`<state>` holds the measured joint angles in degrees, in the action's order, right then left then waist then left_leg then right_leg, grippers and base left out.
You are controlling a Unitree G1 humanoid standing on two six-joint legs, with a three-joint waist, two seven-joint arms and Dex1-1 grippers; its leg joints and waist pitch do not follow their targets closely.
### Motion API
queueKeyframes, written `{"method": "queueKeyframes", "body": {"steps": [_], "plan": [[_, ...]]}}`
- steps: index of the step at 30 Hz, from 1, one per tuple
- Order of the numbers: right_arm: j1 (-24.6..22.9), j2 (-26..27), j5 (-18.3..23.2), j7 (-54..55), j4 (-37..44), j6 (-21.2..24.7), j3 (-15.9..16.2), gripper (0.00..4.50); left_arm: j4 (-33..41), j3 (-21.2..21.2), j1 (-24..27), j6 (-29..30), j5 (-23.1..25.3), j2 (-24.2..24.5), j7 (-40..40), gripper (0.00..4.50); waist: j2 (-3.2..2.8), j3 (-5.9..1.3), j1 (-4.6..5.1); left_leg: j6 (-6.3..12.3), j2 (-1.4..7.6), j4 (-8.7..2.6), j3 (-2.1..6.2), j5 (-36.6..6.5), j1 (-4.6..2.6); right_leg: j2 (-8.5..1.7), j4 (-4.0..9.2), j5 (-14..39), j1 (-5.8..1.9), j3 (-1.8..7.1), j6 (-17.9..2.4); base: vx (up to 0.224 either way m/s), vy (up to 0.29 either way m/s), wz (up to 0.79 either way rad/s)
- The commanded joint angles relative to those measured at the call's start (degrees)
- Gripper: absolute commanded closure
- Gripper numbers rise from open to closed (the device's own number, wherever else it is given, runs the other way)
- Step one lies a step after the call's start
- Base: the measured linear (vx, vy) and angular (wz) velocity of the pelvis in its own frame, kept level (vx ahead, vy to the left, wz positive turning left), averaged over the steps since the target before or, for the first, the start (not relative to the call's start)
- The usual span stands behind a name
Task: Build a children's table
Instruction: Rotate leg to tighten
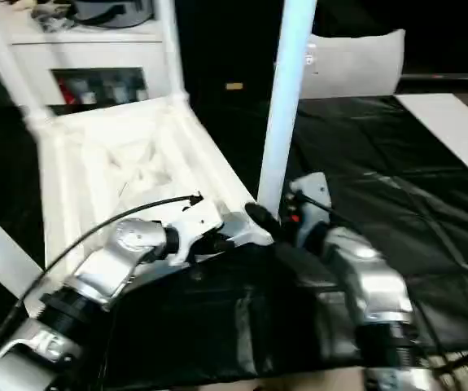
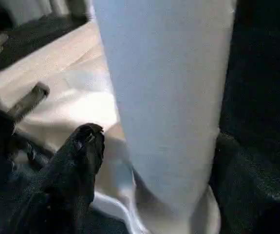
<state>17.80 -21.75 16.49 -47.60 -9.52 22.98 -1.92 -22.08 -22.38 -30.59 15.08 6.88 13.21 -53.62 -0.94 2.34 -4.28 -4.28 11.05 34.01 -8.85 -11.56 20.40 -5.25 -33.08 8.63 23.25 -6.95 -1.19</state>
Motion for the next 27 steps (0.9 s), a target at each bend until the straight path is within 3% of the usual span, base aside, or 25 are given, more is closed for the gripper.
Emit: {"method": "queueKeyframes", "body": {"steps": [1,3,8,9,10,13,16,27], "plan": [[-0.15,-1.99,1.48,-3.97,1.16,-0.51,-0.05,0.61,-0.06,-2.05,-0.27,-3.19,-0.09,1.59,-4.26,4.50,0.59,-3.56,-0.09,5.21,1.88,-3.79,-0.10,-7.88,0.24,-3.40,3.91,16.59,-3.73,3.03,-9.15,0.000,0.000,0.00],[-0.46,-6.41,1.53,-10.60,2.03,-1.05,2.10,0.47,-0.87,-3.21,-0.42,-8.09,-0.94,4.01,-9.15,4.50,0.63,-3.46,-0.27,4.97,1.88,-3.89,-0.10,-9.41,0.12,-3.44,4.10,18.42,-3.73,3.06,-8.68,0.000,0.000,0.00],[-0.79,-10.63,2.88,-20.75,3.06,-2.72,4.65,0.33,-2.18,-5.11,-0.99,-14.81,-1.21,7.09,-16.00,4.50,0.78,-3.27,-0.92,4.57,2.09,-4.08,-0.17,-11.48,-0.21,-3.59,4.44,22.15,-3.50,3.12,-7.46,0.000,0.000,0.00],[-0.71,-11.17,3.01,-22.41,3.02,-2.90,5.23,0.46,-2.05,-5.45,-1.03,-15.72,-1.40,7.64,-17.44,4.50,0.72,-3.24,-0.98,4.47,2.11,-4.10,-0.16,-11.61,-0.22,-3.58,4.48,22.34,-3.44,3.09,-7.49,0.000,0.000,0.00],[-0.53,-11.92,3.24,-24.81,2.85,-3.12,6.15,0.46,-1.86,-5.91,-1.13,-16.96,-1.87,8.39,-19.57,4.50,1.03,-3.33,-1.02,4.43,2.20,-4.10,-0.20,-11.38,-0.33,-3.63,4.40,22.16,-3.42,3.15,-7.66,0.000,0.000,0.00],[-0.18,-12.84,3.58,-28.01,2.63,-3.41,7.59,0.77,-1.79,-6.72,-1.46,-18.70,-2.33,9.42,-22.29,4.50,0.85,-3.50,-1.59,4.87,2.47,-3.99,-0.28,-9.46,-0.30,-3.60,3.63,17.68,-3.39,3.37,-9.72,0.000,0.000,0.00],[-0.08,-13.07,3.66,-29.60,2.56,-3.04,9.14,1.07,-1.78,-7.49,-1.84,-20.12,-2.29,10.03,-23.96,4.50,1.01,-3.50,-2.01,4.78,2.43,-3.96,-0.38,-9.10,-0.28,-3.66,3.46,17.01,-3.42,3.40,-10.23,0.000,0.000,0.00],[-0.36,-12.90,4.58,-32.91,2.67,-2.12,11.61,1.93,-3.89,-7.66,-2.89,-23.41,-2.70,9.47,-25.80,4.50,1.20,-3.43,-2.13,4.00,2.34,-3.99,-0.47,-9.54,-0.17,-3.77,3.88,20.75,-3.48,3.36,-8.38,0.000,0.000,0.00]]}}
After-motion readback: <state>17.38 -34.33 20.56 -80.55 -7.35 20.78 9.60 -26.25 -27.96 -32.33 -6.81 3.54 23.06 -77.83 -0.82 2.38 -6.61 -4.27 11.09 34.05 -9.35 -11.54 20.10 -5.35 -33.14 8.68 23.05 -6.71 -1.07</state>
